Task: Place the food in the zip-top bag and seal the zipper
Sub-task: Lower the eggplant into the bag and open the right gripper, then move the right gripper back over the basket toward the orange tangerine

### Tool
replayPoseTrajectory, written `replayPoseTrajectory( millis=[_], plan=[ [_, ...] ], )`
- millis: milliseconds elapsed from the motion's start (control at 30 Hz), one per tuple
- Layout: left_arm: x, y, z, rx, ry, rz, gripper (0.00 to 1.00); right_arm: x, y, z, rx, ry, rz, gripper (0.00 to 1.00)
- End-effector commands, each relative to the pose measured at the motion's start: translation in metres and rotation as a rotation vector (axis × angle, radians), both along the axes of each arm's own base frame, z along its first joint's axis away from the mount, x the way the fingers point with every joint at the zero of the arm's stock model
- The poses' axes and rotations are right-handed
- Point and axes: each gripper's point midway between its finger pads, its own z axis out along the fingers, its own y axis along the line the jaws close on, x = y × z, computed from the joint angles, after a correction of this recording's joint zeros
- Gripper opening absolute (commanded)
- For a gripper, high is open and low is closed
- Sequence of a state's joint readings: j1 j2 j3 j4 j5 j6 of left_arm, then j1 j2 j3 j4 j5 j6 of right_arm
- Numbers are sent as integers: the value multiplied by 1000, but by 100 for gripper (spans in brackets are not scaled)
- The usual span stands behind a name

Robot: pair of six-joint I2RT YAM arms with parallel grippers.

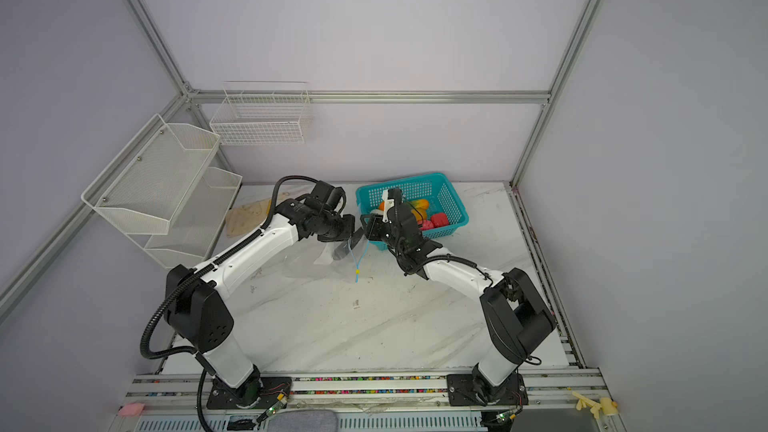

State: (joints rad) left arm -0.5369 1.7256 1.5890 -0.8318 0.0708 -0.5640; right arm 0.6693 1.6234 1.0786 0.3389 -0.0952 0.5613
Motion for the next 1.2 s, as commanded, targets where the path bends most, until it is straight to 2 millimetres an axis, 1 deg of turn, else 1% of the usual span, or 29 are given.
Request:
replayPoseTrajectory(
  millis=[0,100,333,400,467,567,667,833,900,1000,1167],
  plan=[
    [2,2,41,-50,-94,10,0,-5,4,20,5,-24,20,40],
    [2,10,50,-47,-113,24,0,-4,0,31,-1,-17,0,40],
    [-5,27,72,-16,-146,54,0,2,-7,37,-56,-1,-23,42],
    [-8,31,73,-2,-144,56,0,7,-11,38,-72,2,-29,42],
    [-10,33,70,11,-136,56,0,13,-18,37,-86,5,-37,43],
    [-11,31,62,9,-113,54,0,29,-33,28,-120,36,-51,43],
    [-10,27,55,2,-88,45,0,44,-44,11,-206,49,-20,45],
    [-4,19,48,-9,-76,29,0,67,-52,-20,-345,45,92,47],
    [-2,17,46,-10,-72,22,0,78,-59,-31,-390,70,79,47],
    [3,13,43,-10,-65,11,0,92,-68,-38,-423,84,67,47],
    [8,5,33,-12,-43,-9,0,106,-78,-47,-524,67,100,49]
  ],
)
